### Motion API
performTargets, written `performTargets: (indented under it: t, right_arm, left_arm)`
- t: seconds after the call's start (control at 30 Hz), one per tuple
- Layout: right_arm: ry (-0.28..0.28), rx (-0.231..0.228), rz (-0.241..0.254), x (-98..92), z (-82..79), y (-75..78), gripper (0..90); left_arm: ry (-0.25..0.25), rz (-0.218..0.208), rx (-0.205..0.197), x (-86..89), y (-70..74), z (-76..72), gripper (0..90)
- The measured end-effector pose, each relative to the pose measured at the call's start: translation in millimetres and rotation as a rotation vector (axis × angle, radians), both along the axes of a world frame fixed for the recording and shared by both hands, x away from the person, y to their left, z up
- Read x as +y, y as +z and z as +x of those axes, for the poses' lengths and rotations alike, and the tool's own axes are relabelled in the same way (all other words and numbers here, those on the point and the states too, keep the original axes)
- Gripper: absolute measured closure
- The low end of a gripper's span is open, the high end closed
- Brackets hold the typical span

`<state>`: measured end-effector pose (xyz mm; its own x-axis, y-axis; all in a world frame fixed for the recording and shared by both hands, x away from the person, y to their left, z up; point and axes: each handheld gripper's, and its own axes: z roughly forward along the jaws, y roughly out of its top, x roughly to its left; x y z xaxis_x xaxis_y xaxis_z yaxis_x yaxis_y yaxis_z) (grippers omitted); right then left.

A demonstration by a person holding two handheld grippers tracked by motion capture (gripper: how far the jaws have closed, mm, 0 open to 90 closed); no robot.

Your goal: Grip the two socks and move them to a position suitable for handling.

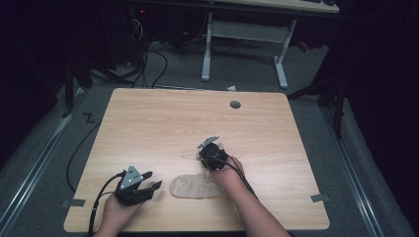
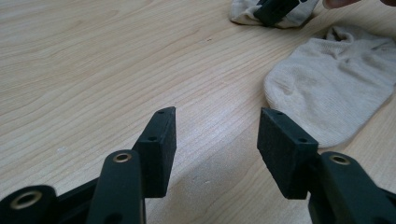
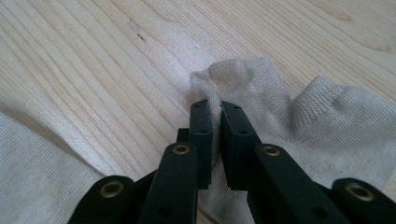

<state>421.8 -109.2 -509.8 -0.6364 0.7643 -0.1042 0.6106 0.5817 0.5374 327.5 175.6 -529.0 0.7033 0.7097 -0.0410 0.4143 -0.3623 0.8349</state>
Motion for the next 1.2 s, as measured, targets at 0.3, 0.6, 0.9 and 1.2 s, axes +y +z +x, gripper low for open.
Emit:
performTargets:
  t: [0.3,0.6,0.9,1.2]
  right_arm:
    - [-0.010,-0.037,0.047,-7.4,-2.8,26.3,84.3]
    - [0.010,-0.103,0.124,-3.6,-7.1,59.0,84.4]
    - [0.057,-0.164,0.172,17.2,-10.3,89.3,84.4]
    - [0.091,-0.226,0.212,39.6,-13.3,109.8,84.3]
  left_arm:
    - [-0.002,0.004,-0.006,-1.2,0.4,-0.7,47.7]
    - [-0.003,0.006,-0.008,-1.7,0.5,-1.0,47.7]
    - [-0.004,0.003,-0.009,-2.0,0.5,-1.1,47.7]
    - [-0.008,0.012,-0.005,-2.4,0.9,-1.1,47.7]
